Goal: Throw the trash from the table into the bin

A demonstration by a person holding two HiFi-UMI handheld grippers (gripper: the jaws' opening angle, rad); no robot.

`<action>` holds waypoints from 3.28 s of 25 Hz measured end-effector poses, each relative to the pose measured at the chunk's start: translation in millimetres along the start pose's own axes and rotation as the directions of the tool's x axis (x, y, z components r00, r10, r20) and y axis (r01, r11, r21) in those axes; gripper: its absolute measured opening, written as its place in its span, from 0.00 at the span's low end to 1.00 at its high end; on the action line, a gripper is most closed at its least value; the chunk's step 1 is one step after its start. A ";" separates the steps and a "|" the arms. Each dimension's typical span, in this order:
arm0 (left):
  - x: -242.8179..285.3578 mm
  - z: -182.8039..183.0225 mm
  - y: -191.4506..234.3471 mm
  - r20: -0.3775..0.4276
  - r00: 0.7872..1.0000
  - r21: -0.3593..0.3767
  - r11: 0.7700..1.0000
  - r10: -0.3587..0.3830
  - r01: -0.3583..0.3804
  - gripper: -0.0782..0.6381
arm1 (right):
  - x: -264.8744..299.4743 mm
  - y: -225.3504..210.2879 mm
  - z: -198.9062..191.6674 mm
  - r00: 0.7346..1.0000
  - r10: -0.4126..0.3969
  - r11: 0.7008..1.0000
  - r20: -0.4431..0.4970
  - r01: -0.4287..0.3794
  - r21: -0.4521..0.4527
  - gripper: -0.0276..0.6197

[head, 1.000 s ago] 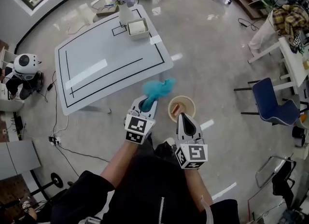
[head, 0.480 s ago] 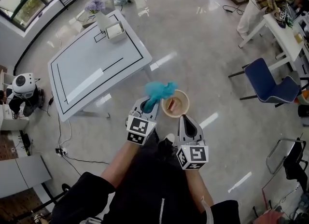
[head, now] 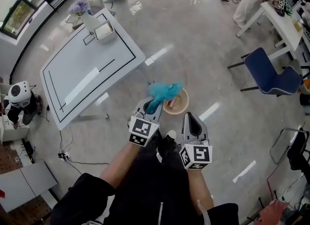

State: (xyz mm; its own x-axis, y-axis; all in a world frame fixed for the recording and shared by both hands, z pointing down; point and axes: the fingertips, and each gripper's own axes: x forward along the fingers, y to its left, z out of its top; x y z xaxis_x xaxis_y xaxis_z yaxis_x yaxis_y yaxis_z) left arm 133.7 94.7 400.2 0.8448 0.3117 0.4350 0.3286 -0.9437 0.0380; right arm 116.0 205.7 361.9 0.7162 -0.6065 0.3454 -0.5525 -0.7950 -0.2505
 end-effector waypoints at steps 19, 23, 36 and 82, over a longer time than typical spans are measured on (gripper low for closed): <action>120.5 -140.8 32.4 -0.012 0.998 0.007 0.998 -0.058 0.058 0.13 | 101.8 -54.7 -133.5 0.999 -0.040 0.999 -0.013 0.040 0.013 0.06; 146.6 -174.2 36.7 -0.009 0.998 0.007 0.998 -0.058 0.058 0.13 | 123.7 -68.6 -173.7 0.999 -0.039 0.999 -0.018 0.040 0.003 0.06; 223.9 -298.1 48.3 0.033 0.996 -0.003 0.996 -0.085 0.085 0.13 | 199.3 -110.2 -300.8 0.999 -0.042 0.999 0.002 0.042 -0.029 0.06; 347.4 -508.2 1.5 -0.020 0.977 0.060 0.975 -0.212 0.213 0.29 | 256.1 -188.9 -493.2 0.991 -0.101 0.994 0.090 0.104 -0.021 0.06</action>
State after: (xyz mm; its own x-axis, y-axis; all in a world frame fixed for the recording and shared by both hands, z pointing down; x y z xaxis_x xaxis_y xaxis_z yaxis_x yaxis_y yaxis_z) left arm 213.1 145.3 1008.6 0.7469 0.5027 0.4352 0.5261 -0.8471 0.0756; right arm 193.4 206.1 943.7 0.8040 -0.5213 0.2859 -0.4842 -0.8532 -0.1939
